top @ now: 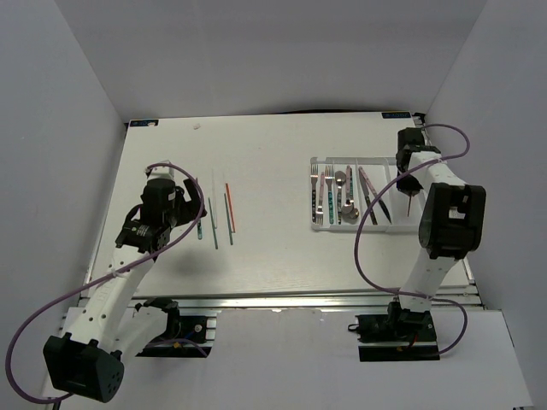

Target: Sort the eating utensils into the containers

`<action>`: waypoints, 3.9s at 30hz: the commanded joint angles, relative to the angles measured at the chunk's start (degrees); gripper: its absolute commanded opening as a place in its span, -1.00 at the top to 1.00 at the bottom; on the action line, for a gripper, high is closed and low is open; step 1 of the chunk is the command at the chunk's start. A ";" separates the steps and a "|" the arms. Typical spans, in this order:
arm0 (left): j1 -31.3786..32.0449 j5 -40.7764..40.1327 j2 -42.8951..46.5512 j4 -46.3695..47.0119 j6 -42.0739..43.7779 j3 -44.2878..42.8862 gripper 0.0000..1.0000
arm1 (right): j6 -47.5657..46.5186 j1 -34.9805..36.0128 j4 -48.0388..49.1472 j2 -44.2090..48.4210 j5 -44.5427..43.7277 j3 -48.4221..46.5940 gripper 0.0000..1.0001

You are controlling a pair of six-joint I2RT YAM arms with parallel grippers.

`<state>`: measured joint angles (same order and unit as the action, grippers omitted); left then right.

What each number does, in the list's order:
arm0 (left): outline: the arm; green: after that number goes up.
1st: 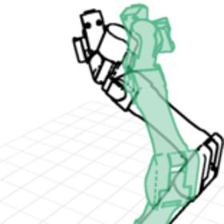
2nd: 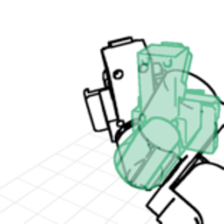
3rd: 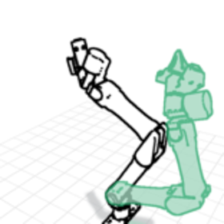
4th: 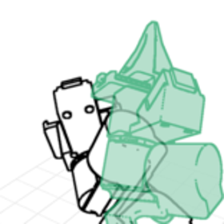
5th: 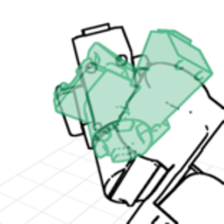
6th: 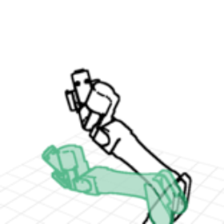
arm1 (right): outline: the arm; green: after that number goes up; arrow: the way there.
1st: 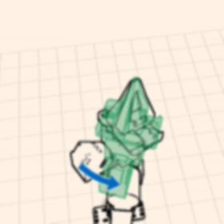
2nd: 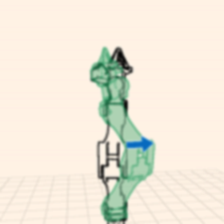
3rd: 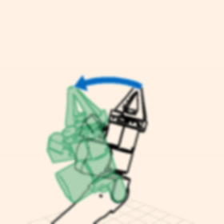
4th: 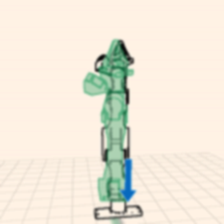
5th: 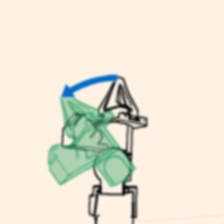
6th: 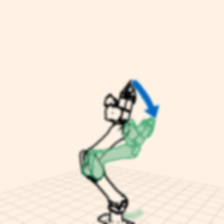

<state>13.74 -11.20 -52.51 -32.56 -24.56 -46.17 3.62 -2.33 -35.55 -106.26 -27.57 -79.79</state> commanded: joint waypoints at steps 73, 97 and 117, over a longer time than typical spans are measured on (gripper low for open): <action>0.76 -12.00 6.98 -1.46 -3.04 0.73 -0.96 | 17.56 57.44 12.52 -38.93 4.28 -46.07 0.13; 0.94 -11.91 6.63 -1.55 -2.95 0.65 -0.96 | 19.94 56.29 19.02 -32.35 9.99 -34.82 0.09; 1.20 -11.65 6.63 -1.46 -2.95 0.73 -0.96 | 18.62 54.89 15.07 -34.36 9.91 -39.83 0.06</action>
<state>14.52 -23.31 -46.13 -34.46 -27.88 -45.54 22.92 52.75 -19.51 -138.63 -16.75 -117.34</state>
